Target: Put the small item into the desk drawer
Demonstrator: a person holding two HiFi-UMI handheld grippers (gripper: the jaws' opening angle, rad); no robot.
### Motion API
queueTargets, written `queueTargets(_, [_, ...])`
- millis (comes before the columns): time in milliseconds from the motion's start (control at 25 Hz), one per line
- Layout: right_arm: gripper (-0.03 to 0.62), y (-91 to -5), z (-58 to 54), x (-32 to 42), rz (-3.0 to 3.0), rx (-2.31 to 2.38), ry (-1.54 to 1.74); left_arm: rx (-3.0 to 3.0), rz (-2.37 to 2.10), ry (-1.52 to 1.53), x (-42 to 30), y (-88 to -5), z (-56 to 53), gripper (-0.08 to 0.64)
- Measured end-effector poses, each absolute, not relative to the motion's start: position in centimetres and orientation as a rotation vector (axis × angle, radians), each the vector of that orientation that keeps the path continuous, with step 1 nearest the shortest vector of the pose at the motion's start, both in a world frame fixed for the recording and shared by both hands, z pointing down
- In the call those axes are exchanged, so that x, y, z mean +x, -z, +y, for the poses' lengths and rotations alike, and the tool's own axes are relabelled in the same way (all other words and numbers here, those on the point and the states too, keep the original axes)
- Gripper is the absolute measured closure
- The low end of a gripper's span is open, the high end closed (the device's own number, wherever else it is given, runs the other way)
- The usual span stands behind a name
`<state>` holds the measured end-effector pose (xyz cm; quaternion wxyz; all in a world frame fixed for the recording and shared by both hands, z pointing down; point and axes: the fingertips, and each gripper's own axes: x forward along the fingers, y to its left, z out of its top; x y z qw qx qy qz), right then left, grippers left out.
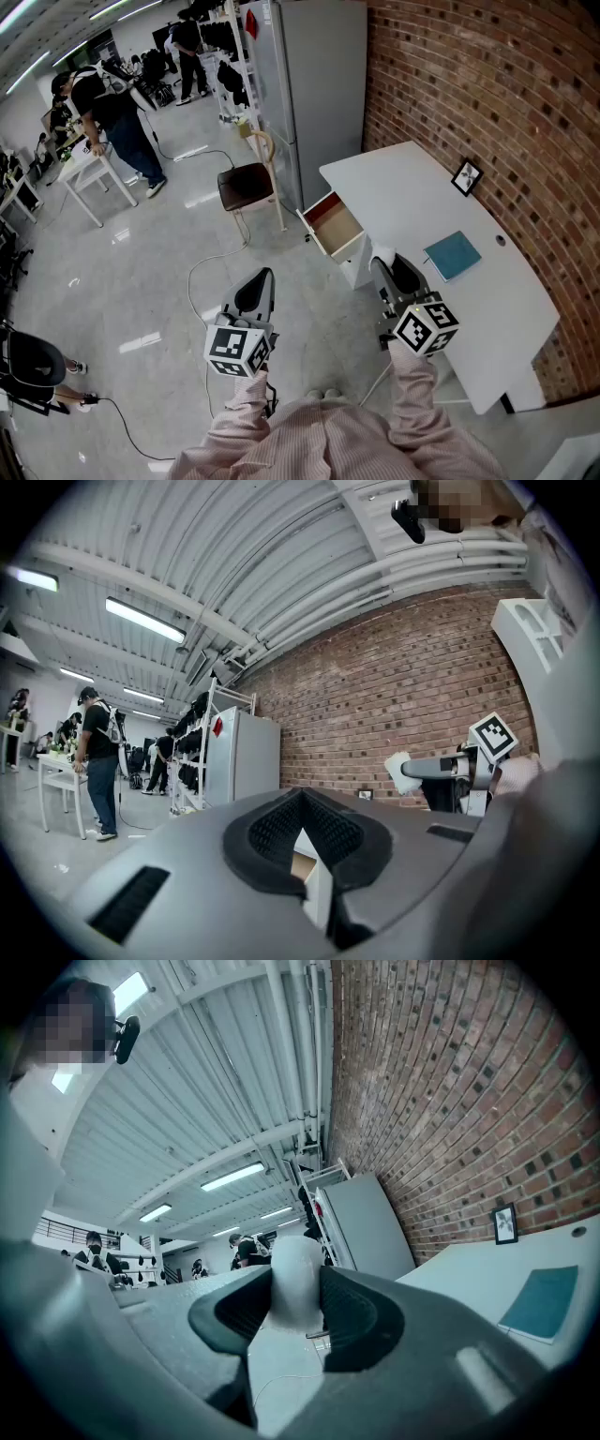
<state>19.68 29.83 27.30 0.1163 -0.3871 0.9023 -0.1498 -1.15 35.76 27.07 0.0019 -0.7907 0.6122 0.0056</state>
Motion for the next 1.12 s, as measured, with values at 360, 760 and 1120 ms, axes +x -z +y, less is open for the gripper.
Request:
queueTargets(360, [0.434, -27.8, 29.6, 21.1, 2.644, -1.129, 0.452, -2.481, 1.928, -0.013, 0.3, -27.2, 35.6, 0.560])
queueTargets(760, [0.434, -30.0, 29.0, 21.9, 2.638, -1.090, 0.515, -2.558, 1.914, 0.051, 3.0, -30.0, 35.0, 0.560])
queueTargets(1120, [0.434, -32.1, 26.7, 21.9, 2.661, -1.088, 0.575, -2.581, 1.971, 0.060, 3.2, -32.1, 32.6, 0.560])
